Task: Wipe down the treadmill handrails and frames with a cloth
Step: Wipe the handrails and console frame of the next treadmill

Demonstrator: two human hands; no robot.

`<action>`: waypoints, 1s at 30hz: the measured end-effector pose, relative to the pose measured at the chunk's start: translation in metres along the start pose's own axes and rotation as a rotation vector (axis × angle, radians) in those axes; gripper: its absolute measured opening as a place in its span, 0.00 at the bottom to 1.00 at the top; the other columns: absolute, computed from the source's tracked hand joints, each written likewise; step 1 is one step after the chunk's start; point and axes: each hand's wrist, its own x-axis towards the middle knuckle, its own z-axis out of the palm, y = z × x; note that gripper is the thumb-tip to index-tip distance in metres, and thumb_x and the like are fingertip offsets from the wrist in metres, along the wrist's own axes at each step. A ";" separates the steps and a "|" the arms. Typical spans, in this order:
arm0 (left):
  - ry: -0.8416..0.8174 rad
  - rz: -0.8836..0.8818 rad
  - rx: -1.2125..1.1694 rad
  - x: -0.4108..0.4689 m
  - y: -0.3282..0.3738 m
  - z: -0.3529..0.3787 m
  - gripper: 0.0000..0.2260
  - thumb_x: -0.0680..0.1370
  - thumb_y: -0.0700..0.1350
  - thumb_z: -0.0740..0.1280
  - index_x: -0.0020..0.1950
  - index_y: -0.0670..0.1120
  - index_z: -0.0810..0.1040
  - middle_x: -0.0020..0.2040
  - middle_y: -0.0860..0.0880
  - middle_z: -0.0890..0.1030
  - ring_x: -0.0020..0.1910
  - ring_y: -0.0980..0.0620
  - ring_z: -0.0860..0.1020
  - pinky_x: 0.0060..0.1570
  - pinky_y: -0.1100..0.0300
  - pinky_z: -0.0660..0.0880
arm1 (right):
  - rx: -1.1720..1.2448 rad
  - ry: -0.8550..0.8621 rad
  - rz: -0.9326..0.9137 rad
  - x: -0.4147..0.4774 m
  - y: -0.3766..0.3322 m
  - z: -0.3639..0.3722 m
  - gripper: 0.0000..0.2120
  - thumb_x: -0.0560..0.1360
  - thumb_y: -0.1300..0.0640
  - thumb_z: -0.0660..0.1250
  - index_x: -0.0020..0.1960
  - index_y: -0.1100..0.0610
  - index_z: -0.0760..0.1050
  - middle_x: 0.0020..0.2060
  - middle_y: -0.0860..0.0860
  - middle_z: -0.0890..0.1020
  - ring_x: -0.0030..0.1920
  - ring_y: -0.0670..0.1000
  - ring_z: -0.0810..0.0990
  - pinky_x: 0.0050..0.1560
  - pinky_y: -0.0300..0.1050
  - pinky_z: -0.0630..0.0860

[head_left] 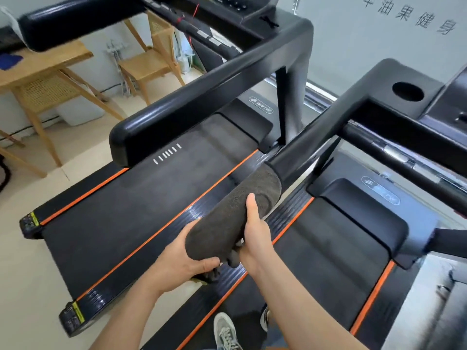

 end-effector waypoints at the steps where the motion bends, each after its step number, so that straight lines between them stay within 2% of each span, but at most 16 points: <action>1: 0.062 0.032 0.014 0.001 0.002 0.005 0.35 0.62 0.54 0.81 0.62 0.69 0.68 0.54 0.68 0.79 0.55 0.66 0.77 0.59 0.57 0.76 | 0.004 0.033 -0.014 0.007 -0.006 0.003 0.51 0.59 0.26 0.71 0.72 0.56 0.64 0.58 0.52 0.79 0.54 0.55 0.81 0.51 0.57 0.80; 2: 0.129 0.076 0.052 0.002 0.007 0.009 0.34 0.62 0.53 0.81 0.61 0.70 0.68 0.53 0.69 0.79 0.54 0.68 0.77 0.56 0.61 0.76 | 0.000 0.054 -0.027 0.014 -0.011 0.004 0.58 0.54 0.25 0.72 0.74 0.55 0.61 0.61 0.52 0.78 0.57 0.56 0.80 0.57 0.59 0.78; 4: 0.216 0.173 0.234 0.006 0.026 0.016 0.34 0.63 0.54 0.80 0.62 0.69 0.66 0.53 0.69 0.78 0.53 0.66 0.77 0.51 0.65 0.75 | 0.002 0.089 -0.071 0.026 -0.019 0.005 0.64 0.49 0.26 0.73 0.76 0.53 0.54 0.65 0.51 0.75 0.60 0.56 0.78 0.63 0.58 0.75; 7: 0.247 0.241 0.621 0.026 0.062 0.028 0.36 0.66 0.64 0.71 0.70 0.61 0.61 0.58 0.60 0.77 0.55 0.52 0.78 0.51 0.54 0.76 | 0.030 0.150 -0.179 0.046 -0.041 -0.001 0.69 0.45 0.25 0.76 0.76 0.52 0.53 0.68 0.49 0.73 0.63 0.53 0.76 0.64 0.55 0.74; 9: 0.305 0.263 0.804 0.049 0.081 0.041 0.37 0.68 0.70 0.65 0.71 0.54 0.59 0.56 0.55 0.78 0.52 0.49 0.79 0.53 0.51 0.75 | 0.027 0.188 -0.223 0.061 -0.064 -0.008 0.71 0.40 0.24 0.76 0.76 0.51 0.55 0.67 0.48 0.73 0.62 0.53 0.77 0.63 0.55 0.74; 11: 0.346 0.302 0.872 0.071 0.098 0.055 0.39 0.69 0.70 0.62 0.72 0.50 0.57 0.55 0.52 0.78 0.53 0.49 0.79 0.58 0.50 0.71 | 0.051 0.188 -0.237 0.075 -0.093 -0.015 0.72 0.38 0.25 0.76 0.76 0.51 0.56 0.66 0.49 0.74 0.61 0.54 0.78 0.62 0.56 0.76; 12: 0.344 0.313 0.892 0.082 0.107 0.062 0.39 0.70 0.69 0.63 0.73 0.49 0.56 0.55 0.51 0.77 0.53 0.48 0.78 0.56 0.51 0.71 | 0.066 0.184 -0.246 0.080 -0.108 -0.019 0.72 0.38 0.25 0.76 0.75 0.51 0.56 0.66 0.50 0.75 0.60 0.55 0.78 0.61 0.57 0.76; 14: 0.324 0.313 0.907 0.103 0.128 0.076 0.40 0.71 0.68 0.64 0.74 0.49 0.54 0.55 0.49 0.75 0.52 0.46 0.78 0.45 0.54 0.70 | 0.080 0.177 -0.271 0.096 -0.139 -0.031 0.71 0.39 0.25 0.76 0.75 0.53 0.58 0.64 0.52 0.76 0.58 0.56 0.80 0.58 0.56 0.78; 16: 0.320 0.305 0.951 0.124 0.151 0.089 0.41 0.72 0.67 0.65 0.75 0.48 0.53 0.56 0.48 0.74 0.52 0.44 0.79 0.40 0.56 0.67 | 0.029 0.223 -0.332 0.108 -0.169 -0.039 0.69 0.41 0.22 0.73 0.75 0.54 0.60 0.66 0.52 0.75 0.59 0.55 0.79 0.59 0.54 0.78; 18: 0.325 0.319 0.984 0.148 0.174 0.103 0.41 0.72 0.66 0.66 0.75 0.47 0.53 0.57 0.47 0.75 0.52 0.43 0.79 0.40 0.56 0.66 | -0.089 0.320 -0.470 0.110 -0.201 -0.041 0.62 0.51 0.21 0.69 0.74 0.55 0.62 0.68 0.53 0.73 0.63 0.54 0.76 0.64 0.52 0.74; 20: 0.298 0.335 0.944 0.177 0.196 0.116 0.40 0.71 0.66 0.67 0.74 0.47 0.55 0.56 0.46 0.76 0.52 0.41 0.79 0.41 0.55 0.69 | -0.282 0.415 -0.573 0.104 -0.233 -0.040 0.46 0.69 0.29 0.64 0.74 0.61 0.62 0.69 0.58 0.71 0.67 0.57 0.72 0.68 0.49 0.68; 21: 0.267 0.333 0.903 0.193 0.208 0.121 0.39 0.70 0.66 0.68 0.71 0.48 0.57 0.56 0.46 0.76 0.52 0.40 0.79 0.44 0.54 0.73 | -0.376 0.461 -0.570 0.104 -0.245 -0.043 0.39 0.75 0.34 0.60 0.73 0.64 0.63 0.69 0.60 0.71 0.67 0.59 0.71 0.66 0.47 0.67; 24: 0.133 0.350 0.674 0.226 0.240 0.131 0.34 0.66 0.63 0.70 0.66 0.53 0.62 0.57 0.51 0.78 0.54 0.43 0.79 0.51 0.48 0.76 | -0.626 0.475 -0.565 0.087 -0.262 -0.067 0.28 0.82 0.43 0.51 0.61 0.66 0.73 0.62 0.63 0.76 0.62 0.62 0.74 0.59 0.49 0.69; 26: 0.133 0.496 0.623 0.237 0.252 0.140 0.35 0.68 0.57 0.72 0.71 0.54 0.62 0.65 0.52 0.74 0.62 0.47 0.75 0.57 0.47 0.74 | -0.654 0.411 -0.691 0.069 -0.269 -0.086 0.18 0.83 0.49 0.53 0.52 0.61 0.76 0.54 0.59 0.80 0.55 0.59 0.77 0.52 0.46 0.70; 28: 0.244 0.755 0.859 0.247 0.264 0.159 0.39 0.70 0.54 0.72 0.77 0.47 0.59 0.76 0.45 0.63 0.74 0.44 0.63 0.68 0.42 0.66 | -0.484 0.393 -0.802 0.054 -0.289 -0.102 0.14 0.82 0.51 0.57 0.48 0.57 0.77 0.47 0.53 0.81 0.49 0.52 0.77 0.49 0.44 0.72; 30: 0.214 0.837 1.222 0.253 0.280 0.184 0.43 0.73 0.57 0.68 0.79 0.43 0.49 0.80 0.44 0.49 0.79 0.45 0.48 0.75 0.43 0.51 | -0.440 0.486 -0.839 0.053 -0.313 -0.126 0.16 0.80 0.49 0.59 0.44 0.58 0.78 0.42 0.51 0.81 0.45 0.52 0.78 0.48 0.48 0.75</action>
